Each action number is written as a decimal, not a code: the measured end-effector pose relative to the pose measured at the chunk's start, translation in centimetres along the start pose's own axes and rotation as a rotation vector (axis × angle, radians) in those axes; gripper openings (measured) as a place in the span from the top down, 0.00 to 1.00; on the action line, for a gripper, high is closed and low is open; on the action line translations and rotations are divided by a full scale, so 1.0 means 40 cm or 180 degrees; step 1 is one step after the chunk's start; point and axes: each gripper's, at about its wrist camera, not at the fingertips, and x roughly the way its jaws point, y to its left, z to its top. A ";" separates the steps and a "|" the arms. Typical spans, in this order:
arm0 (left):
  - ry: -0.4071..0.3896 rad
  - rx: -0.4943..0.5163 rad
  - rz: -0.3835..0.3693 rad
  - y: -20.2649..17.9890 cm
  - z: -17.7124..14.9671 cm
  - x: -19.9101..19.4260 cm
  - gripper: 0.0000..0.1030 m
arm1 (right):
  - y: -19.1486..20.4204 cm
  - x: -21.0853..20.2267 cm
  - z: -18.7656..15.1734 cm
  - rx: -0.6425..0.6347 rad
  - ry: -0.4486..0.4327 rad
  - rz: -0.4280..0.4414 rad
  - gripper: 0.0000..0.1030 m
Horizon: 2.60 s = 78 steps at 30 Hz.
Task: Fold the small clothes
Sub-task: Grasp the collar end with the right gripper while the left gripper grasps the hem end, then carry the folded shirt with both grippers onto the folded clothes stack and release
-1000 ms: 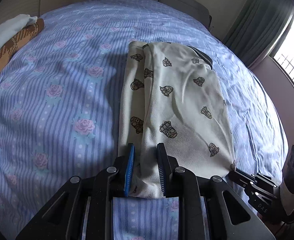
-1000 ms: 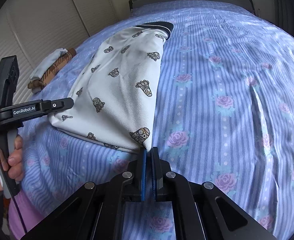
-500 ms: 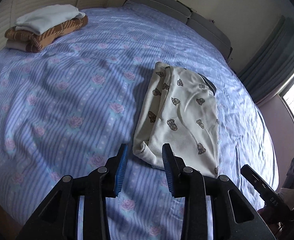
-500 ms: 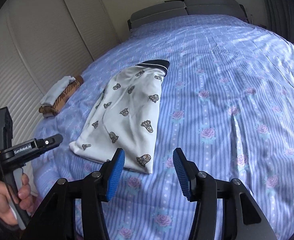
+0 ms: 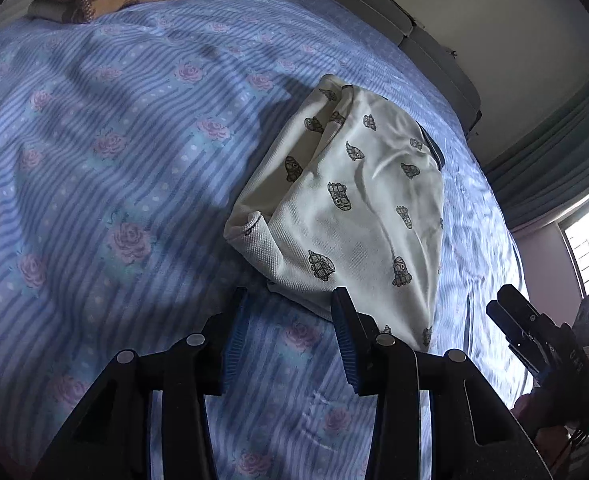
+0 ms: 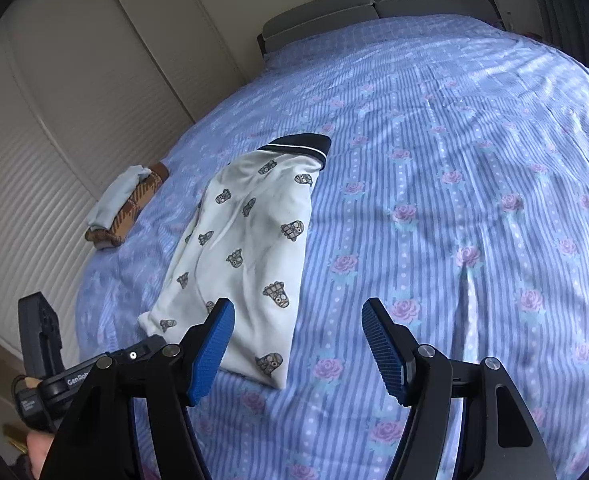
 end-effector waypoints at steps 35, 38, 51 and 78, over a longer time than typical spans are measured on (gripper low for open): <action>-0.0094 -0.0414 -0.0519 0.000 0.067 0.103 0.84 | -0.027 0.480 0.275 0.0449 0.1016 0.1191 0.81; -0.0145 -0.0313 -0.0522 -0.009 0.068 0.090 0.86 | -0.024 0.458 0.274 0.0474 0.0910 0.1193 0.85; -0.0258 -0.0200 -0.0629 -0.037 0.151 -0.058 0.87 | 0.074 0.322 0.346 0.0414 0.0585 0.1246 0.87; -0.0990 -0.0271 -0.0020 0.559 0.969 -0.441 0.86 | 1.109 0.811 0.773 -0.0368 0.0675 0.1969 0.87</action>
